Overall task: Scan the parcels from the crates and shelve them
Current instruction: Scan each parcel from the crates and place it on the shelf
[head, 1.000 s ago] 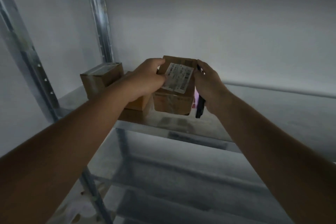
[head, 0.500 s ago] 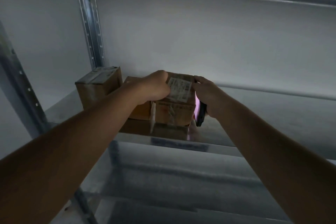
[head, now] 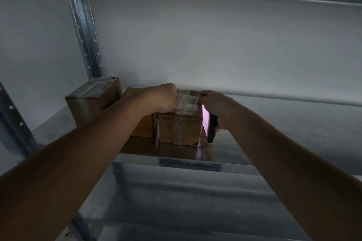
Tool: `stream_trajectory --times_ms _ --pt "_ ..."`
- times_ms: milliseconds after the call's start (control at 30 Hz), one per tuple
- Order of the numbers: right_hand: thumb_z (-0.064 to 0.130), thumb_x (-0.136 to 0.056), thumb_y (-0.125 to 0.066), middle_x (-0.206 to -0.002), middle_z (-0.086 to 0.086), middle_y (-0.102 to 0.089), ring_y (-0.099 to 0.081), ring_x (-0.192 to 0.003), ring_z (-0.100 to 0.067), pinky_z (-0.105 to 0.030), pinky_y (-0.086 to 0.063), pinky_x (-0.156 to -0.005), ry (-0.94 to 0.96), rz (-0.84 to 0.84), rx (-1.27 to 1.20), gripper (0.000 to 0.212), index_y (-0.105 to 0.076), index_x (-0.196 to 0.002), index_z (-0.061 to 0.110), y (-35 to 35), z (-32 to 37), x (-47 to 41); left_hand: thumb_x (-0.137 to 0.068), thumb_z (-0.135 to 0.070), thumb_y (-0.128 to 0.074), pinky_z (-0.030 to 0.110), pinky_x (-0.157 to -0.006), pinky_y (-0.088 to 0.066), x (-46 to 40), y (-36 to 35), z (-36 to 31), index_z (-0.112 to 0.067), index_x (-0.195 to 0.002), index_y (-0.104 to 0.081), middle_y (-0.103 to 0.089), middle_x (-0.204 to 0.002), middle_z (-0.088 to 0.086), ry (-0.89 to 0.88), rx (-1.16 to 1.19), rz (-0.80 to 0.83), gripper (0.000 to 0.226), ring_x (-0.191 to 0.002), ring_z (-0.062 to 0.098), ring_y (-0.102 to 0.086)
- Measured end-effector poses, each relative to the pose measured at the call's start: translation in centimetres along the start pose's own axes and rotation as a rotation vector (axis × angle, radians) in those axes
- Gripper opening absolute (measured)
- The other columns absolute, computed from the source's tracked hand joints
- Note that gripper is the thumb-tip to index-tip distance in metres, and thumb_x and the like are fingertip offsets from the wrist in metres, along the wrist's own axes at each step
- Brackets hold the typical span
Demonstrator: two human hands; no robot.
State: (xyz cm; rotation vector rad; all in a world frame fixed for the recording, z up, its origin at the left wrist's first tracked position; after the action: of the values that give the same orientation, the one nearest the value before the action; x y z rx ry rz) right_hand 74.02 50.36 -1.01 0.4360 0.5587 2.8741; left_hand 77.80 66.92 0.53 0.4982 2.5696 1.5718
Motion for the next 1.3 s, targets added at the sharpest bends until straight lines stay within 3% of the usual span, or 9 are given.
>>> stream_trajectory --times_ms 133,233,300,467,667,733,900,1100,1300 --pt "0.007 -0.108 -0.048 -0.135 -0.016 -0.06 -0.062 -0.093 -0.026 -0.052 -0.058 -0.099 0.078 -0.038 -0.056 0.048 -0.055 -0.152 0.024 0.2 -0.6 -1.1 -0.102 -0.009 -0.051 0.034 -0.075 -0.045 0.2 -0.1 -0.4 -0.005 -0.115 -0.063 -0.064 -0.112 0.017 -0.015 -0.023 -0.031 0.018 -0.103 0.032 -0.063" --pt "0.012 -0.11 -0.047 -0.131 0.003 -0.053 -0.057 -0.077 -0.011 -0.023 -0.053 -0.069 0.177 -0.091 -0.003 0.056 -0.041 -0.163 0.029 0.5 -0.7 -1.4 -0.1 -0.008 -0.054 0.033 -0.068 -0.044 0.7 0.0 -0.9 -0.003 -0.106 -0.063 -0.064 -0.105 0.016 -0.077 -0.09 -0.096 0.012 -0.091 0.027 -0.062" --pt "0.023 -0.113 -0.041 -0.126 0.003 -0.057 -0.053 -0.068 -0.009 -0.024 -0.048 -0.058 0.243 -0.143 0.08 0.053 -0.036 -0.165 0.035 0.9 -0.6 -0.8 -0.099 -0.01 -0.059 0.035 -0.07 -0.049 1.2 0.1 -1.1 -0.004 -0.109 -0.063 -0.063 -0.109 0.013 -0.159 -0.16 -0.191 0.013 -0.095 0.027 -0.063" --pt "0.027 -0.113 -0.034 -0.153 -0.001 -0.056 -0.056 -0.069 -0.011 -0.027 -0.042 -0.052 0.372 -0.234 0.256 0.054 -0.031 -0.165 0.042 2.4 -1.0 1.1 -0.105 -0.023 -0.059 0.047 -0.098 -0.055 2.4 -0.7 -1.7 -0.003 -0.135 -0.06 -0.062 -0.133 0.013 -0.337 -0.217 -0.358 0.036 -0.118 0.028 -0.061" --pt "0.029 -0.112 -0.042 -0.152 -0.007 -0.058 -0.07 -0.094 -0.027 -0.041 -0.059 -0.076 0.439 -0.338 0.442 0.056 -0.03 -0.165 0.044 4.7 -2.7 5.3 -0.108 -0.029 -0.053 0.05 -0.108 -0.05 4.1 -2.2 -5.0 -0.005 -0.144 -0.056 -0.056 -0.148 0.014 -0.487 -0.246 -0.349 0.043 -0.132 0.031 -0.057" --pt "0.032 -0.113 -0.04 -0.145 -0.009 -0.063 -0.068 -0.104 -0.03 -0.038 -0.053 -0.078 0.425 -0.394 0.532 0.053 -0.031 -0.165 0.041 5.9 -3.9 6.2 -0.109 -0.03 -0.052 0.047 -0.111 -0.047 4.5 -3.0 -6.5 -0.006 -0.149 -0.053 -0.052 -0.153 0.012 -0.52 -0.26 -0.327 0.046 -0.136 0.03 -0.054" --pt "0.041 -0.114 -0.035 -0.128 -0.015 -0.067 -0.065 -0.103 -0.036 -0.04 -0.049 -0.081 0.381 -0.492 0.646 0.05 -0.028 -0.164 0.042 10.0 -7.8 8.7 -0.109 -0.029 -0.051 0.045 -0.109 -0.049 6.3 -5.4 -10.5 -0.006 -0.148 -0.053 -0.054 -0.15 0.013 -0.586 -0.255 -0.307 0.046 -0.133 0.031 -0.055" --pt "0.045 -0.112 -0.031 -0.138 -0.017 -0.058 -0.06 -0.116 -0.046 -0.051 -0.051 -0.096 0.291 -0.607 0.812 0.051 -0.022 -0.163 0.048 16.7 -12.1 13.7 -0.107 -0.033 -0.05 0.052 -0.104 -0.051 8.3 -10.0 -17.6 -0.006 -0.138 -0.056 -0.054 -0.147 0.011 -0.661 -0.294 -0.279 0.042 -0.13 0.033 -0.056" --pt "0.048 -0.107 -0.025 -0.145 -0.01 -0.057 -0.06 -0.115 -0.043 -0.051 -0.052 -0.093 0.214 -0.698 0.904 0.052 -0.021 -0.159 0.053 26.6 -18.9 20.1 -0.109 -0.044 -0.044 0.049 -0.11 -0.047 11.9 -17.0 -28.3 -0.011 -0.151 -0.046 -0.048 -0.156 0.008 -0.777 -0.297 -0.24 0.054 -0.138 0.033 -0.05"
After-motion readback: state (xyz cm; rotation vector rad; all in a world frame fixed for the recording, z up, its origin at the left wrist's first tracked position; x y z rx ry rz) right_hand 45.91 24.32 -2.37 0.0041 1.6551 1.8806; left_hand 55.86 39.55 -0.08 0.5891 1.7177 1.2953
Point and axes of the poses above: each hand's wrist, its own x-axis away from the middle knuckle, its own y-axis out of the back of the hand, z = x × y, the point moved 2 cm from there along -x, towards the middle knuckle
